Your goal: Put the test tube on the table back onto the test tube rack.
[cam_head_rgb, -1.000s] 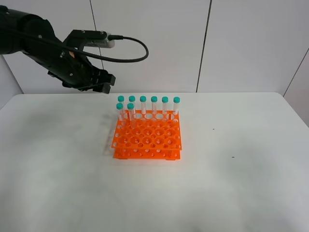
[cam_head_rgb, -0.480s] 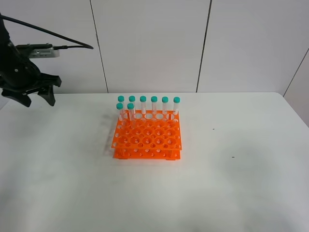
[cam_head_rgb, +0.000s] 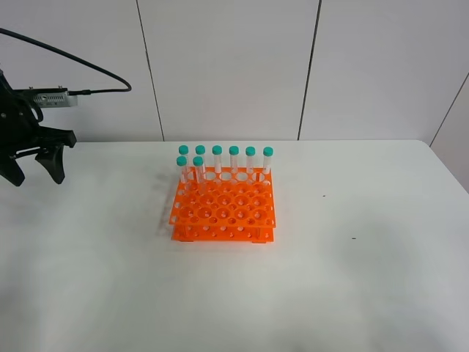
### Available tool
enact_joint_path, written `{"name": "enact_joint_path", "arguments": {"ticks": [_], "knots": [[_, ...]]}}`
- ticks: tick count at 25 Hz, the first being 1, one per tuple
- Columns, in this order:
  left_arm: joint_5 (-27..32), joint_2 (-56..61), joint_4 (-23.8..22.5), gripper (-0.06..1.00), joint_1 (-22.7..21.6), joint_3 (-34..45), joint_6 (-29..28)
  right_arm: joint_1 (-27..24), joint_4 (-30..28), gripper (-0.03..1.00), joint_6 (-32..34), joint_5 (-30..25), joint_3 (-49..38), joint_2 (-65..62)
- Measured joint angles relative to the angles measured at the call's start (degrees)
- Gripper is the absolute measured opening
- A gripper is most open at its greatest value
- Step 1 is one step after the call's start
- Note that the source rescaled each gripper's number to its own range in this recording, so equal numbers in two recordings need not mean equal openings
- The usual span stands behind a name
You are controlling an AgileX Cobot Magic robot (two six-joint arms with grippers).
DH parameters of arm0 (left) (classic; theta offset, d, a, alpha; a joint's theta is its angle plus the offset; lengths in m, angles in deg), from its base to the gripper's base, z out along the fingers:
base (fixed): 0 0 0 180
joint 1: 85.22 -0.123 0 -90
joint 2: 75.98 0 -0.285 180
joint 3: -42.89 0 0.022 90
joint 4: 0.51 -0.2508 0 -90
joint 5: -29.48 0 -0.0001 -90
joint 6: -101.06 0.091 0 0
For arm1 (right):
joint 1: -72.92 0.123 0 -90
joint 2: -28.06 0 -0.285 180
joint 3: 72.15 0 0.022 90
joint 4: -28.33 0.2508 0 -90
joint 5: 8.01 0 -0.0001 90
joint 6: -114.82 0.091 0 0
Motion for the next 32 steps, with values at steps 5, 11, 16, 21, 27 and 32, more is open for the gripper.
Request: {"name": "enact_joint_path", "arguments": {"ticks": [5, 11, 16, 21, 27, 32], "knots": [[0.00, 7.86, 0.00, 1.00, 0.00, 9.56, 0.73, 0.00, 0.00, 1.00, 0.00, 0.00, 0.00, 0.00], [0.00, 23.94, 0.00, 1.00, 0.00, 23.67, 1.36, 0.00, 0.00, 1.00, 0.00, 0.00, 0.00, 0.00], [0.00, 39.46, 0.00, 1.00, 0.00, 35.57, 1.31, 0.00, 0.00, 1.00, 0.00, 0.00, 0.00, 0.00], [-4.00, 55.78, 0.00, 1.00, 0.00, 47.58, 1.25, 0.00, 0.00, 1.00, 0.00, 0.00, 0.00, 0.00], [-6.64, 72.52, 0.06, 1.00, 0.00, 52.67, 1.52, 0.00, 0.00, 1.00, 0.00, 0.00, 0.00, 0.00], [-6.81, 81.14, 0.01, 1.00, 0.00, 52.98, 1.70, 0.00, 0.00, 1.00, 0.00, 0.00, 0.00, 0.00]]}}
